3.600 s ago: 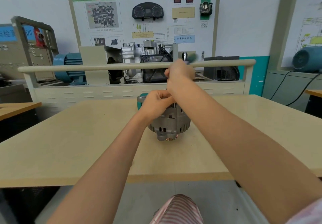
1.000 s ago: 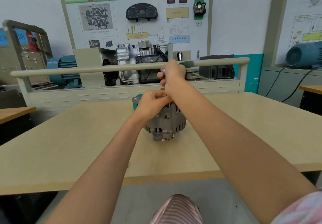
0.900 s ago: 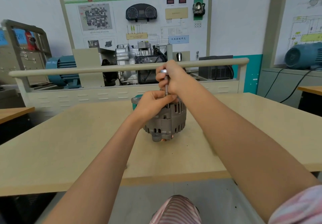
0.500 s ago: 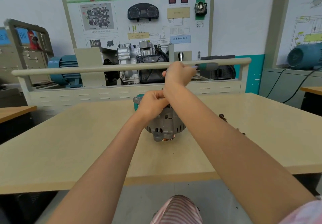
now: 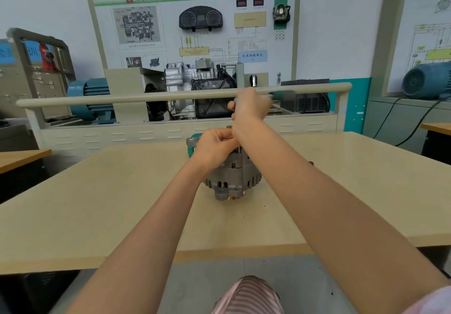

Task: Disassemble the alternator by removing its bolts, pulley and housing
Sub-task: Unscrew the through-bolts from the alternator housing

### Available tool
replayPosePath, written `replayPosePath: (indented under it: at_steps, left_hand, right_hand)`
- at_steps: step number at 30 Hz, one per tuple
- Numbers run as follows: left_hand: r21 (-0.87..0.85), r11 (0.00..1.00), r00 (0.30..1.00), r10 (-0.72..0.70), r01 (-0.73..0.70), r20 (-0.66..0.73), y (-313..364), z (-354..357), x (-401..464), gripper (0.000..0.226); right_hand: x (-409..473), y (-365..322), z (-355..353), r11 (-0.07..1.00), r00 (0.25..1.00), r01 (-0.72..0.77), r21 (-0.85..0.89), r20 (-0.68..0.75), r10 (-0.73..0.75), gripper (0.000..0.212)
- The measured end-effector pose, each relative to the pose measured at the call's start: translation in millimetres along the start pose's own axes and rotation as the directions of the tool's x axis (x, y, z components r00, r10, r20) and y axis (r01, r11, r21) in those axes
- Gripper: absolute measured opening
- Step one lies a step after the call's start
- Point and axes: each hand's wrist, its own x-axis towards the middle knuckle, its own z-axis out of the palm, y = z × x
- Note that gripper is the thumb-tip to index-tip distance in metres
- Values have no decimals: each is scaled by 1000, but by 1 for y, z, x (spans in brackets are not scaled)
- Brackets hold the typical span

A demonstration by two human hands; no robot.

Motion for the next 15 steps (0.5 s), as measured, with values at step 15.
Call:
replayPosePath:
  at_steps: [15]
  left_hand:
    - [-35,999,999,8,-6,48,1,-2,-1,21]
  right_hand:
    - [5,-7,-3,985,970,-159,-72,177,169,22]
